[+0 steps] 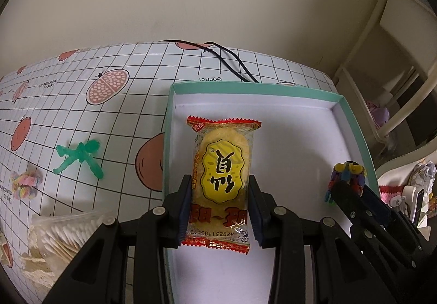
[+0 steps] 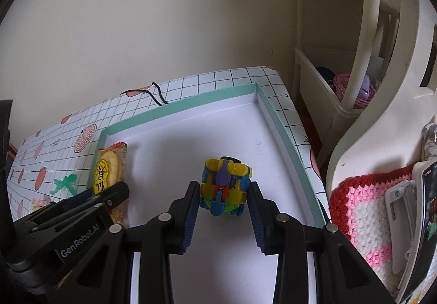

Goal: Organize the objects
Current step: 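Carry the snack packet and block toy over the white tray with both tools, then lower both items into the tray and open both tools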

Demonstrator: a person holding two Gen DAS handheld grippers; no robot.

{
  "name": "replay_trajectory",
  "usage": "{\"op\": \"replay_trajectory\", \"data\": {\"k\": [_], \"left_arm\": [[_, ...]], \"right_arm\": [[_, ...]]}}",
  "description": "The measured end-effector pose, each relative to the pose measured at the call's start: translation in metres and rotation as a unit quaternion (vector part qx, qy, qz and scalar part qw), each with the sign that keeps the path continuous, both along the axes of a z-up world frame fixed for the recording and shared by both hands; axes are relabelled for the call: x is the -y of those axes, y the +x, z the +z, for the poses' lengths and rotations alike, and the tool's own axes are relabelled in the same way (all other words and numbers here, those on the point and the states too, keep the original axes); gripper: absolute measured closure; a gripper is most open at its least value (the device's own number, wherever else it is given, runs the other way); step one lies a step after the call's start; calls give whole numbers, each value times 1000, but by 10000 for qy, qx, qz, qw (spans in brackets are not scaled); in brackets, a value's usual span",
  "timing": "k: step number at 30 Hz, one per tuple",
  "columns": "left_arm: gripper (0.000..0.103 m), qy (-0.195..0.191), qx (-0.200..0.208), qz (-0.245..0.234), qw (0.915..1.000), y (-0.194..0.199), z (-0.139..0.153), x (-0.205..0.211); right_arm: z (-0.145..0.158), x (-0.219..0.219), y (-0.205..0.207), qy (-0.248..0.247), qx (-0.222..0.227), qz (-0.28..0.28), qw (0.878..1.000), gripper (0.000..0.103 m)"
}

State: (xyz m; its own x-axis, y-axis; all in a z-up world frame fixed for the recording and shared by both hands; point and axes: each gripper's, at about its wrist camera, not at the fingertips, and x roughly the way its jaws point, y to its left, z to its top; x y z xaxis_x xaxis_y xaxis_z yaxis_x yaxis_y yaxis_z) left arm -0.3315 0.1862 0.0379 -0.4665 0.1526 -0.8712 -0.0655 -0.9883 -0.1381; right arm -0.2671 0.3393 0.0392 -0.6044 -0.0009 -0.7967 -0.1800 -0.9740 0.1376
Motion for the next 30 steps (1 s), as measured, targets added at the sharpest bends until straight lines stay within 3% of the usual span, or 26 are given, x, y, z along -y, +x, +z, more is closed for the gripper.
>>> {"op": "replay_trajectory", "data": {"k": [17, 21, 25, 30], "left_arm": [[56, 112, -136, 74, 9998, 7, 16, 5], [47, 87, -267, 87, 9996, 11, 23, 7], [44, 23, -336, 98, 9994, 15, 27, 10], [44, 11, -251, 256, 9994, 15, 25, 16]], "right_arm": [[10, 3, 2, 10, -38, 70, 10000, 64], [18, 2, 3, 2, -84, 67, 9999, 64], [22, 4, 4, 16, -95, 109, 9999, 64], [22, 5, 6, 43, -108, 126, 9999, 54]]}}
